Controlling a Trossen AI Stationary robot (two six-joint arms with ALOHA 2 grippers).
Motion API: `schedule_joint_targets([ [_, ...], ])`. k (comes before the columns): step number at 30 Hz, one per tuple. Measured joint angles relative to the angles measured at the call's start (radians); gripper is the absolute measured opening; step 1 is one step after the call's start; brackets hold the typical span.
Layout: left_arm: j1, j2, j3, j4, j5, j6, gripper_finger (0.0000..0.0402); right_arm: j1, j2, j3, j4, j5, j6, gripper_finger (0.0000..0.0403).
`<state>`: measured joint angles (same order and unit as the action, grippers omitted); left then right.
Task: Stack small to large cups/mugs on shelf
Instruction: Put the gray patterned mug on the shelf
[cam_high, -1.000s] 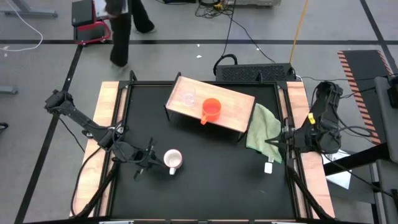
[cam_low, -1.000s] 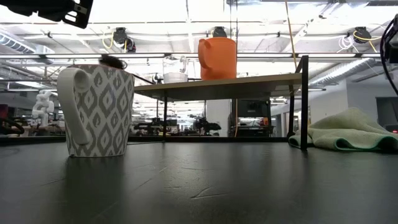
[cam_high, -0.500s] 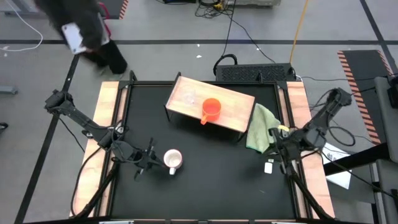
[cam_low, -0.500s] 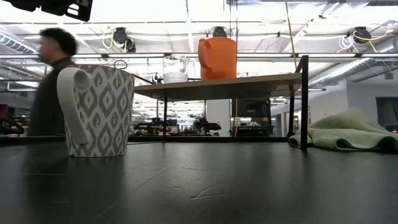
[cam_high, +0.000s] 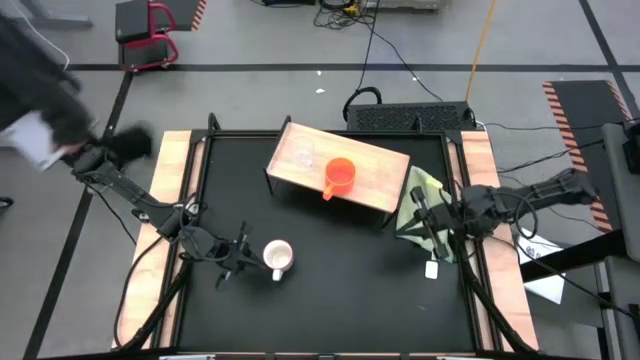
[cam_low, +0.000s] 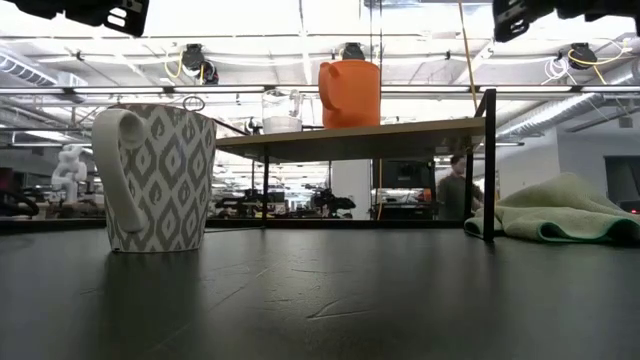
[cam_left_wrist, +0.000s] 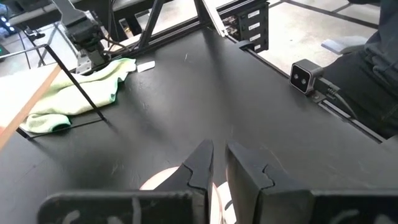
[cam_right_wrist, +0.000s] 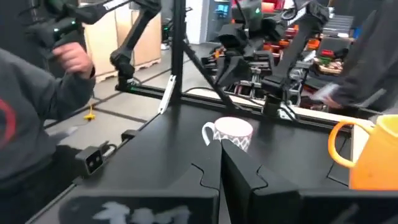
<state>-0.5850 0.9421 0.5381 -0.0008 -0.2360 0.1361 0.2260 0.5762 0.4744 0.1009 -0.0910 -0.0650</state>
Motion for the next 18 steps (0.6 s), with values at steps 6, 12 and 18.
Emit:
schedule_joint_targets([
  [6, 0.000, 0.000, 0.000, -0.014, 0.000, -0.016, 0.0044, -0.065, -0.094, 0.059, -0.104, -0.050, -0.011, 0.0000],
  [12, 0.000, 0.000, 0.000, -0.029, 0.023, -0.026, 0.0044, -0.070, -0.310, 0.051, -0.195, -0.009, -0.031, 0.0000],
  [18, 0.000, 0.000, 0.000, -0.028, 0.023, -0.013, 0.0044, -0.070, -0.457, 0.014, -0.271, 0.023, -0.026, 0.0000],
])
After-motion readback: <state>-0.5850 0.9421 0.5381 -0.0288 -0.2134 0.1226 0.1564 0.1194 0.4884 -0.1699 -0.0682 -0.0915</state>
